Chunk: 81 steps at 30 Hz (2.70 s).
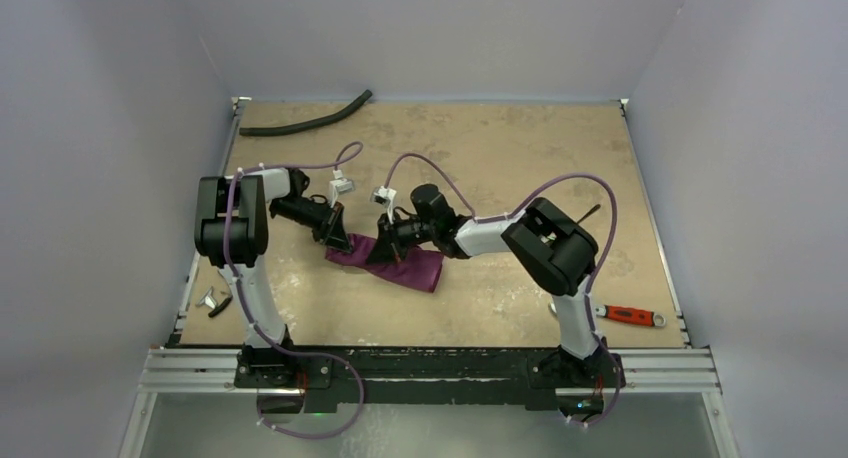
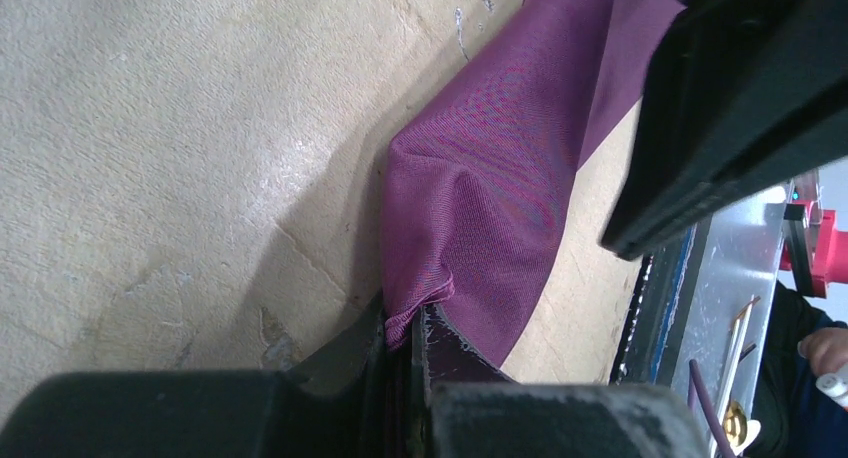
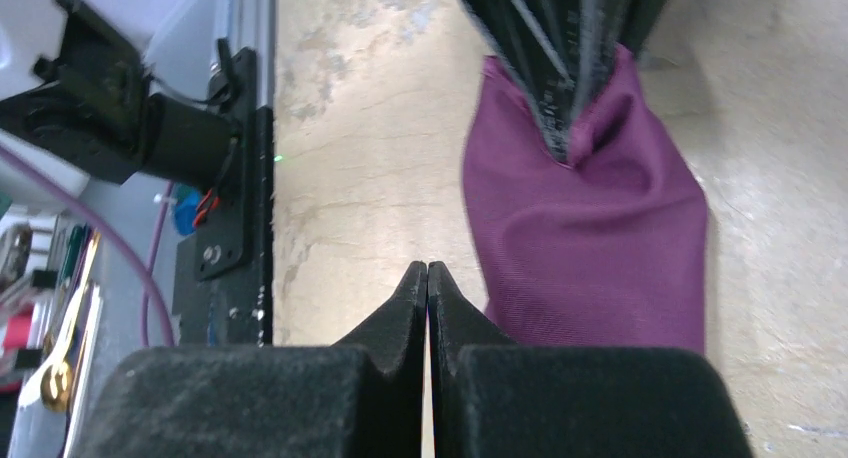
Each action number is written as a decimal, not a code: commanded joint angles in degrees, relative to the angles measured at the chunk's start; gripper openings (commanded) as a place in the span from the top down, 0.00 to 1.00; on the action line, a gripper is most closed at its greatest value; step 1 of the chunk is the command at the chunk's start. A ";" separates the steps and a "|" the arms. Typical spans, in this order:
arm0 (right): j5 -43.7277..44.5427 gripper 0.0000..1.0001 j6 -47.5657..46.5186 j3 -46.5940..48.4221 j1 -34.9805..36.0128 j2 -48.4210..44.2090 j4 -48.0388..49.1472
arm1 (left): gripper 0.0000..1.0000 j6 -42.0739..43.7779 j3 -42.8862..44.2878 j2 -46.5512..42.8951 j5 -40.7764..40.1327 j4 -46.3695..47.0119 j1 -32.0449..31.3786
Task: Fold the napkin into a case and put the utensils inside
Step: Smooth out the smaller rectangle-folded napkin at the center of the board, then pick up the spoon from the center of the board.
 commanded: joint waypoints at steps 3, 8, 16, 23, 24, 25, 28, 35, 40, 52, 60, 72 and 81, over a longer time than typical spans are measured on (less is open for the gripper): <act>8.44 1.00 7.02 0.34 -0.27 3.17 5.68 | 1.00 0.48 0.17 1.37 0.68 1.19 1.07; 8.93 1.00 7.35 1.36 -0.35 7.75 2.06 | 0.81 2.70 -0.10 0.54 0.15 -1.13 1.50; 7.41 1.00 7.80 -0.78 -0.46 11.24 2.41 | 0.27 2.41 2.51 -3.23 -0.46 -2.78 3.74; 7.02 1.00 7.48 -1.46 -0.41 11.45 3.21 | 0.08 -5.06 4.08 -11.71 -7.51 4.87 6.64; 7.04 1.00 7.56 -1.46 -0.45 11.37 3.47 | 0.07 -8.97 1.78 -14.77 -10.15 12.91 6.58; 7.11 1.00 7.54 -1.39 -0.41 11.35 3.53 | 0.06 -11.50 -0.22 -17.78 -12.25 17.33 6.39; 7.31 1.00 7.60 -1.49 -0.42 11.14 3.47 | 0.05 -13.63 -2.34 -23.60 -13.57 21.76 4.37; 5.80 1.00 10.05 -2.88 -0.45 9.94 6.55 | 0.04 -11.54 -2.87 -26.84 -4.92 16.60 -3.51; 2.88 1.00 12.28 -3.10 -0.51 8.22 9.76 | 0.31 0.02 -4.92 -20.48 -4.64 9.07 -4.53; -0.61 1.00 16.92 -1.66 -1.15 6.50 15.06 | 0.67 15.05 -14.21 -21.59 -11.37 10.82 -2.43; -3.94 0.88 25.33 -4.52 -5.69 1.57 23.42 | 0.67 18.04 -23.26 -28.57 -17.05 19.69 -3.57; 1.81 0.50 16.50 -8.62 -14.98 -15.35 2.87 | 0.44 9.30 -22.75 -33.74 -19.34 23.31 -4.24; 33.49 0.30 0.91 -2.01 -21.24 -25.97 -32.08 | 0.08 -2.33 -13.67 -40.13 -17.83 19.76 -3.71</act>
